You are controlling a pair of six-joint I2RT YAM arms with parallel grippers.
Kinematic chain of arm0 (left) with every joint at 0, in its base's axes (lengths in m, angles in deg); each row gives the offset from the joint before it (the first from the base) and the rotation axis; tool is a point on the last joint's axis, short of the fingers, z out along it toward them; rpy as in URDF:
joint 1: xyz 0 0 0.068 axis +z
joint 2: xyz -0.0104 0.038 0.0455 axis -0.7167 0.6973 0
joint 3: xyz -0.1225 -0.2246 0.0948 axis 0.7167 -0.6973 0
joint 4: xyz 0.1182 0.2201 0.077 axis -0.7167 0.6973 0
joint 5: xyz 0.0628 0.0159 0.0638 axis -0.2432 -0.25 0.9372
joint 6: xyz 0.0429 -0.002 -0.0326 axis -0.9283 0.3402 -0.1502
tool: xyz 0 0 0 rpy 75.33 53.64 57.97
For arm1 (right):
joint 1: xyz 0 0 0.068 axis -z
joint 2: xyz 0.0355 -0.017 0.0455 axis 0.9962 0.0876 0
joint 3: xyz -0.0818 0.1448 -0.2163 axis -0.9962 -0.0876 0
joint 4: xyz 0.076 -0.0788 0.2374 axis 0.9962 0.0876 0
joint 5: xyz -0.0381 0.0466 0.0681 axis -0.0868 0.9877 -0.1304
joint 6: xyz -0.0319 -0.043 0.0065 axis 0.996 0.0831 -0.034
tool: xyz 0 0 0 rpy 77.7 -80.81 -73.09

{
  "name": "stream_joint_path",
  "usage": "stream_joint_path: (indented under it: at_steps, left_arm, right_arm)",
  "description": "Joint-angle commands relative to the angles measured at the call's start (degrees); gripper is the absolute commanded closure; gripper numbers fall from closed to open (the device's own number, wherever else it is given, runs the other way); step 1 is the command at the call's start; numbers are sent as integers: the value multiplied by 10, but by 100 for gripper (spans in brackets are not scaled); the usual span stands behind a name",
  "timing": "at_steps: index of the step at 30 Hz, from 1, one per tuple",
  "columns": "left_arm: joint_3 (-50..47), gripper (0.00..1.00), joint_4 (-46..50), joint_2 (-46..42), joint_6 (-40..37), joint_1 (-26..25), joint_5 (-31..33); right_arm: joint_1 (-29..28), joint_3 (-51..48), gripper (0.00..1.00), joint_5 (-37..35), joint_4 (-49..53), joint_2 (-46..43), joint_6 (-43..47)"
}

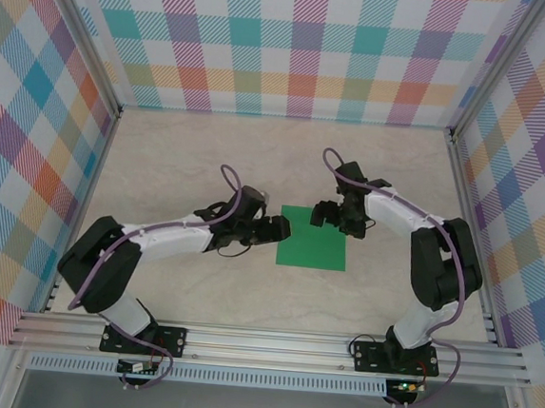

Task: Fold a paper plane with a square sheet of paper (pick it up from the middle)
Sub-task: First fold in half a square sheet of paper at the center of the table.

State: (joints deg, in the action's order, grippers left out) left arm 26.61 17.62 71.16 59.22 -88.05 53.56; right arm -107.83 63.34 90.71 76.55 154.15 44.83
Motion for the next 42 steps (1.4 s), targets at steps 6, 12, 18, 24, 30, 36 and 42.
stream_joint_path:
  at_steps: [6,12,18,24,30,36,42]
  left_arm:
    - [103,48,2,127,-6,-18,-28]
    - [105,52,3,157,-2,-20,-11]
    - [98,60,2,179,-3,-21,-11]
    - [89,63,5,187,2,-22,-1]
    - [88,63,7,187,0,-21,0]
    - [92,64,2,196,-1,-22,-11]
    - [96,64,1,203,-1,-23,-16]
  right_arm:
    - [40,-55,13,100,-71,1,5]
    - [51,-72,13,91,-79,6,13]
    - [51,-84,13,92,-92,-2,13]
    - [62,-65,13,66,-64,-23,27]
    - [69,-88,13,79,-88,-2,24]
    - [69,-121,25,170,-146,6,13]
    - [69,-134,32,204,-163,-12,12]
